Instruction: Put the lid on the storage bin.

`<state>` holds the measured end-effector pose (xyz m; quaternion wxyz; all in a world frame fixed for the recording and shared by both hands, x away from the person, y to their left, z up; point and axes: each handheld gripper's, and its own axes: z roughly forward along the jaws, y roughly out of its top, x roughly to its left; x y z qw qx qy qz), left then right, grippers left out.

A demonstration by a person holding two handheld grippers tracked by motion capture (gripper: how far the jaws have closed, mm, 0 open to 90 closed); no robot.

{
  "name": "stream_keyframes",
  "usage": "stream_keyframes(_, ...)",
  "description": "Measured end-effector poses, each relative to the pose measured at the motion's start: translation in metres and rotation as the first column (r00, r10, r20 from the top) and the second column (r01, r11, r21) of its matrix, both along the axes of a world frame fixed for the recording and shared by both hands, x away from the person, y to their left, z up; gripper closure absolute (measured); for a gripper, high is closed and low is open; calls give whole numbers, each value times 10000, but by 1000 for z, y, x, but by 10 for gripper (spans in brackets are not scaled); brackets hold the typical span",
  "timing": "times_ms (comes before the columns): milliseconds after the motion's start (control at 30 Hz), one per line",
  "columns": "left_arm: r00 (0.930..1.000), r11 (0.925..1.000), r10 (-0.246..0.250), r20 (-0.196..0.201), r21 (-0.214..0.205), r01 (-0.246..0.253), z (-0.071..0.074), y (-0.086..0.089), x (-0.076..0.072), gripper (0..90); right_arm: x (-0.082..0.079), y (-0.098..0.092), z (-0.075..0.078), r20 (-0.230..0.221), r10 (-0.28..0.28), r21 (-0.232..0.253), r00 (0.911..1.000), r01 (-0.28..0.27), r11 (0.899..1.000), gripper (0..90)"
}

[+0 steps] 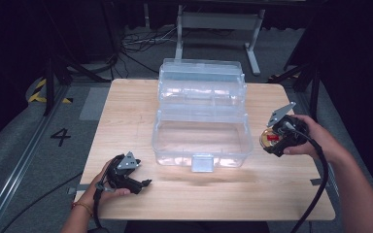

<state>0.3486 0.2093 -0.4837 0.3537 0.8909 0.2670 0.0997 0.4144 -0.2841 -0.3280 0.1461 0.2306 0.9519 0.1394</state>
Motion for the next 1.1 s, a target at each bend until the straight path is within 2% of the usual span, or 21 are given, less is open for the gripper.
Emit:
stream_keyframes(200,10000,10000,-19,0,5,19,0,0,0,145,4,12,8,75,269,24,9996,-270,9996,203)
stream_keyframes(500,10000,10000,-23,-13,-14,23,0,0,1,144,12,33,8,-71,729,6,9973,-729,9973,203)
stream_keyframes(567,10000,10000,-24,-15,-15,24,0,0,1,144,14,45,7,-162,1026,96,9946,-1024,9947,204)
stream_keyframes(667,10000,10000,-42,-10,-6,42,0,0,1,144,15,52,5,-184,1122,126,9935,-1120,9936,204)
stream_keyframes(767,10000,10000,-57,-26,-14,57,0,0,1,143,18,64,0,-303,1334,-46,9906,-1336,9910,204)
stream_keyframes(1100,10000,10000,-85,-7,10,85,0,0,2,142,29,91,-13,-813,1708,-177,9819,-1728,9848,203)
